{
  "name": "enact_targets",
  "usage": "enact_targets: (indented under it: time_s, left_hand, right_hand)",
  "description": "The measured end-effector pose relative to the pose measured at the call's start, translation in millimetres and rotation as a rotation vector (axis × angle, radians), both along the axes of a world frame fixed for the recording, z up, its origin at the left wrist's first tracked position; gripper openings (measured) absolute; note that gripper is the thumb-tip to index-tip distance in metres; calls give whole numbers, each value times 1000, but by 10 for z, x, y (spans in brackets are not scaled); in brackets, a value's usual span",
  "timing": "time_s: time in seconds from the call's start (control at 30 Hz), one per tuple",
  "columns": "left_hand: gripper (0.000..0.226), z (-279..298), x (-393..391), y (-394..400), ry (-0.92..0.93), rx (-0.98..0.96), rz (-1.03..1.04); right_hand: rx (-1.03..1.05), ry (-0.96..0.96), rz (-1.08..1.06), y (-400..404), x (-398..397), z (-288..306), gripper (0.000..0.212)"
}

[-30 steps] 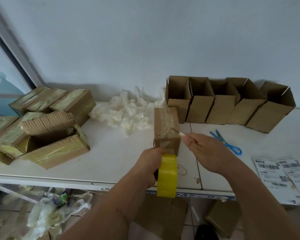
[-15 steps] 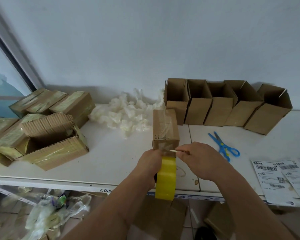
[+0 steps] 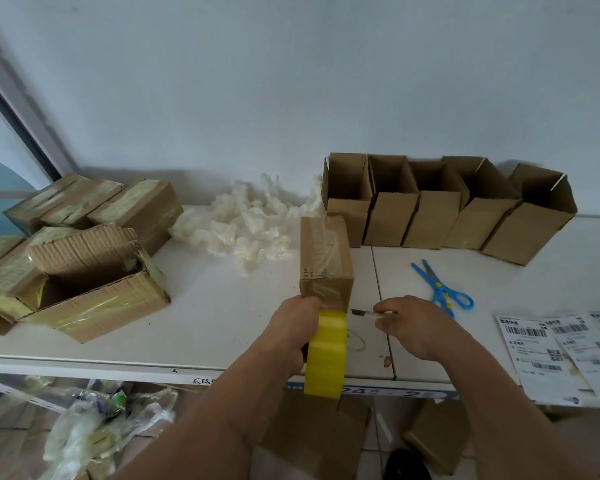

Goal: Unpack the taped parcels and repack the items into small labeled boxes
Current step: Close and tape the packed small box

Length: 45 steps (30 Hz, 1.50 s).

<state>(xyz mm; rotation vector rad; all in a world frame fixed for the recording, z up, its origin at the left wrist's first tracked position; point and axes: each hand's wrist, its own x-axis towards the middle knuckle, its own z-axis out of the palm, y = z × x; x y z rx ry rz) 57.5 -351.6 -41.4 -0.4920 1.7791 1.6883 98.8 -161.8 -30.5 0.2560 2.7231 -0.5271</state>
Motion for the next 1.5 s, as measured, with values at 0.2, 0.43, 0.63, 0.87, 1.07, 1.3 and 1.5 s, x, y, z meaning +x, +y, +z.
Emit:
enact_targets:
  time_s: [0.2, 0.43, 0.63, 0.87, 1.07, 1.3, 1.5]
  left_hand:
    - [17, 25, 31, -30, 14, -3, -7]
    - [20, -12, -2, -39, 50, -63, -49]
    - [21, -15, 1, -44, 49, -47, -52]
    - [17, 45, 37, -105, 79, -56, -96]
    - [12, 91, 89, -235, 106, -54, -124]
    - [18, 168, 168, -406, 299, -100, -233]
    - [15, 163, 207, -399, 470, -177, -230]
  right_hand:
    - [-54, 70, -43, 90, -43, -276, 37]
    - [-287, 369, -154, 26, -147, -64, 40]
    - [-291, 516, 51, -373, -367, 100, 47]
    - [-271, 561, 75, -389, -479, -182, 40]
    - [-221, 624, 80, -415, -502, -275, 40]
    - [-215, 645, 53, -467, -510, -274, 40]
    - [-203, 613, 13, -469, -434, -123, 41]
